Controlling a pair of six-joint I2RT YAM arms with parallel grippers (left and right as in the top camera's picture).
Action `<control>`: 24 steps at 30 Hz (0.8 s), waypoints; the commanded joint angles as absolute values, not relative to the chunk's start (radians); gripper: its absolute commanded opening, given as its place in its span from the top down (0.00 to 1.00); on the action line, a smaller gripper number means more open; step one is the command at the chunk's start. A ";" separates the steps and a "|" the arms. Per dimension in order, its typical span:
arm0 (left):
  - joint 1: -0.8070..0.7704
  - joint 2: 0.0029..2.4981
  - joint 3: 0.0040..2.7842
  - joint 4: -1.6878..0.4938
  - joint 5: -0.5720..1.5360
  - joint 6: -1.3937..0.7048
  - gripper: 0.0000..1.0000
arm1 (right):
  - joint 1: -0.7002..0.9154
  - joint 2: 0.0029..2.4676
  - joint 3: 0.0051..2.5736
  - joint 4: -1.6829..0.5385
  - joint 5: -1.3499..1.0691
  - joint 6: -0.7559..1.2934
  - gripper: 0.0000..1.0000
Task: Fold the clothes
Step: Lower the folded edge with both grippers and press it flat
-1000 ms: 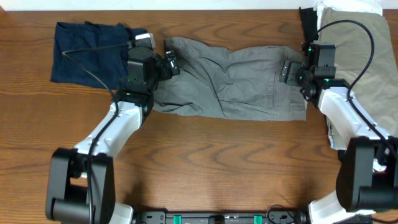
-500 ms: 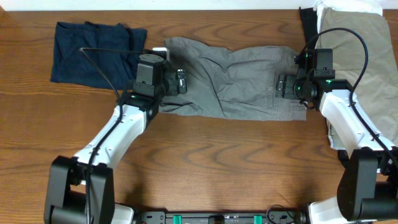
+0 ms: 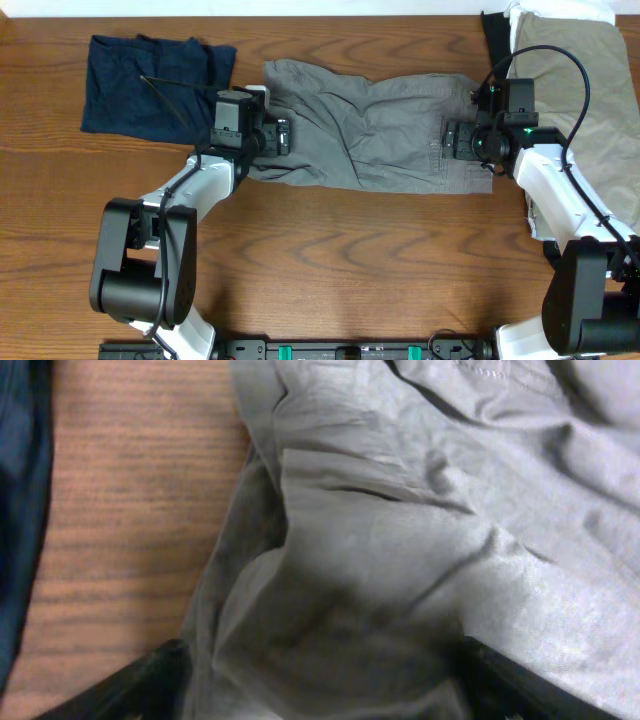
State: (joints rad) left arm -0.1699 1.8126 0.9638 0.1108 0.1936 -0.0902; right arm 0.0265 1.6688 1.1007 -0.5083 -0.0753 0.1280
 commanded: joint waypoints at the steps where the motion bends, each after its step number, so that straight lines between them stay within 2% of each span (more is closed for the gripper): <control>1: -0.159 1.819 0.980 0.125 0.221 -0.060 0.42 | 0.034 1.665 1.113 -0.509 -0.082 0.115 0.15; 6: -0.157 1.826 0.980 0.138 0.221 -0.060 0.53 | 0.034 1.665 1.113 -0.510 -0.082 0.115 0.15; 11: -0.149 1.826 0.981 0.106 0.221 -0.061 0.79 | 0.034 1.665 1.113 -0.509 -0.081 0.115 0.15; 14: -0.134 1.809 0.981 0.036 0.221 -0.065 0.91 | 0.034 1.665 1.113 -0.514 -0.080 0.115 0.15; 17: -0.108 1.751 0.981 -0.078 0.221 -0.097 0.94 | 0.034 1.665 1.113 -0.517 -0.079 0.115 0.15; 24: -0.048 1.547 0.981 -0.346 0.221 -0.152 0.94 | 0.034 1.665 1.113 -0.530 -0.079 0.115 0.16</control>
